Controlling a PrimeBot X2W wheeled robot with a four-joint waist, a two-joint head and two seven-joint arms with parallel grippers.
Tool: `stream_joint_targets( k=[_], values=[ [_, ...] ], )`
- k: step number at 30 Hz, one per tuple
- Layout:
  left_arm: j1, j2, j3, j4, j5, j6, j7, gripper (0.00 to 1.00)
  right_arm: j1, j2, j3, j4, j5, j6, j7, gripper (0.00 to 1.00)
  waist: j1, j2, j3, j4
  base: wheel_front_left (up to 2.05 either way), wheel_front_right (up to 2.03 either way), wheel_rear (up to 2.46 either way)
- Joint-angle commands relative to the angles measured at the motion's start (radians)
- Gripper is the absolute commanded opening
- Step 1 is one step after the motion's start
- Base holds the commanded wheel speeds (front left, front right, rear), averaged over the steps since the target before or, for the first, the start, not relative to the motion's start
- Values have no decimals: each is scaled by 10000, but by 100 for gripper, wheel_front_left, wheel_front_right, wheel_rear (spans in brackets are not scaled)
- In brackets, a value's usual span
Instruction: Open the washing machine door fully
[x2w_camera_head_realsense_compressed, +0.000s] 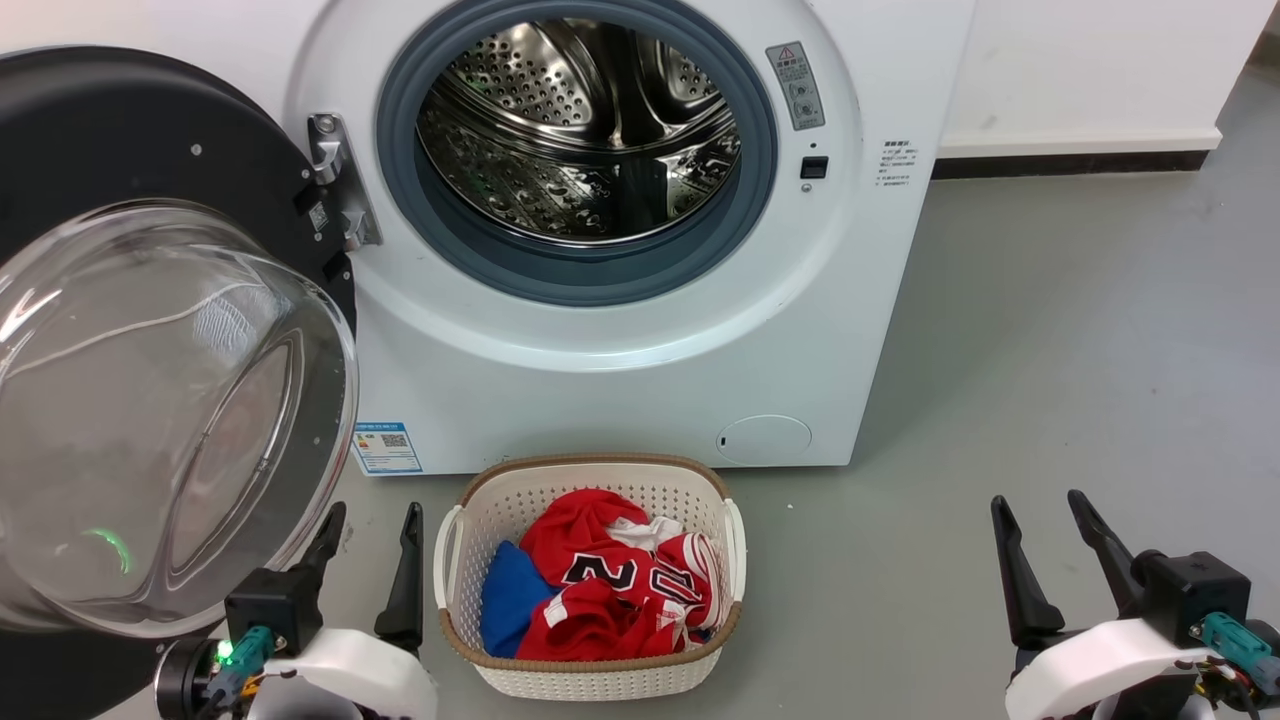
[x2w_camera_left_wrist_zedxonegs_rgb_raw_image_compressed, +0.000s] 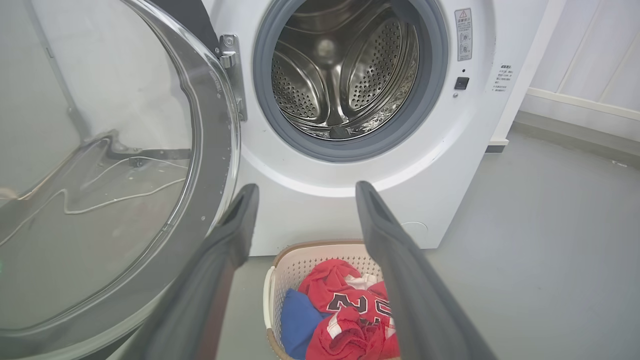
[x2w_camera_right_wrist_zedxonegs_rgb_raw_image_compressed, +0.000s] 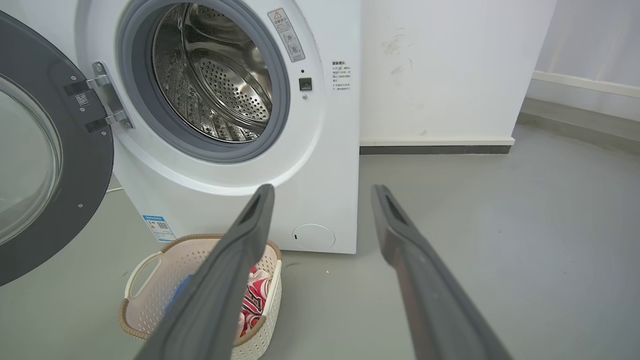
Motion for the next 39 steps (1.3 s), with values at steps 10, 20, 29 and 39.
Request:
stream_joint_targets(
  k=[10,20,29,39],
  values=[
    [-295,-144,417,182,93,-137,-72,100,-110,-97,-7,41,20,-2,-95,100,0,0,117,-114,0,0,0],
    [-175,-373,691,308,281,-428,-64,100,-132,-123,-32,89,51,-2,-169,100,0,0,124,-109,0,0,0],
    [2,-572,665,593,175,-519,67,0,75,-3,-48,429,179,0,-57,0,0,0,128,-111,0,0,0],
    [-64,-901,1212,552,-1386,-851,577,0,-139,56,-211,564,2158,0,258,0,0,0,152,-74,0,0,0]
  ],
)
